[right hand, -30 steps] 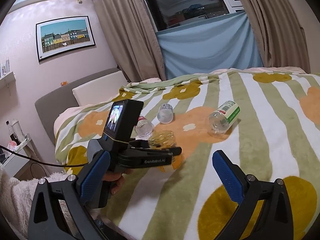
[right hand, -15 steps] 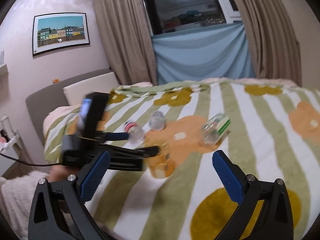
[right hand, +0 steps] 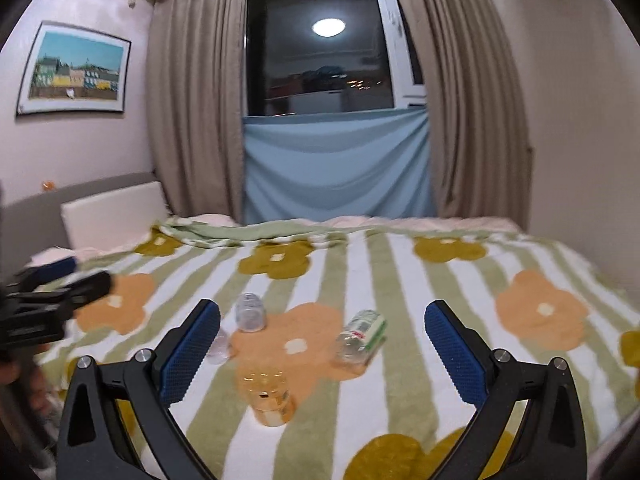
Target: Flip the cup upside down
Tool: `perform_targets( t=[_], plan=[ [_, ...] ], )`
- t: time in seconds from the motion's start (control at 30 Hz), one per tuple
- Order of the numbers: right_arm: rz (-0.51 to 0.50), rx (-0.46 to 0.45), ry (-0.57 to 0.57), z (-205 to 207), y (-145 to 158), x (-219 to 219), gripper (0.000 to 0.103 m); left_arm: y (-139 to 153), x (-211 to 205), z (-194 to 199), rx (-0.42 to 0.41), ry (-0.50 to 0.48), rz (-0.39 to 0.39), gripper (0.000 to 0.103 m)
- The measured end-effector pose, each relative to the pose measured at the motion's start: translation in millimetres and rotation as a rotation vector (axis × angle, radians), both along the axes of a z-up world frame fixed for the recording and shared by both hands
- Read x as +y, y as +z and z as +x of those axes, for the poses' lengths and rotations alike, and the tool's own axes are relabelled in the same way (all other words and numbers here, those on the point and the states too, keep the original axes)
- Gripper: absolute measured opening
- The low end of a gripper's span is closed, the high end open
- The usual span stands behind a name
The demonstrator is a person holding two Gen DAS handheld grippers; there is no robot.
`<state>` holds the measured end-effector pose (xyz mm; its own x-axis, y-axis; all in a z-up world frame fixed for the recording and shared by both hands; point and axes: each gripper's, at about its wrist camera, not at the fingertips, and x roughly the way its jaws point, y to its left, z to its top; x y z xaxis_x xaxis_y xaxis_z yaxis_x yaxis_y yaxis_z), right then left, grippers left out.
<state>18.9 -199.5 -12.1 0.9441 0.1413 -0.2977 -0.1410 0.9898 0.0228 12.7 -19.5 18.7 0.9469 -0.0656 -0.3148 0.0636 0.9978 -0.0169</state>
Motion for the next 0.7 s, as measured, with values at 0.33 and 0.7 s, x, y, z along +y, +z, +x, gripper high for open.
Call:
perform_targets(
  t=[0.33,0.7],
  plan=[
    [-0.057,-0.027,-0.051,-23,-10,28,0.102,-18,26,-32,-0.046,0.028,-0.025,0.103],
    [-0.056,-0.019,-0.083,-29,-11,34,0.102,-21,23,-35,-0.056,0.004,-0.009,0.103]
  ],
)
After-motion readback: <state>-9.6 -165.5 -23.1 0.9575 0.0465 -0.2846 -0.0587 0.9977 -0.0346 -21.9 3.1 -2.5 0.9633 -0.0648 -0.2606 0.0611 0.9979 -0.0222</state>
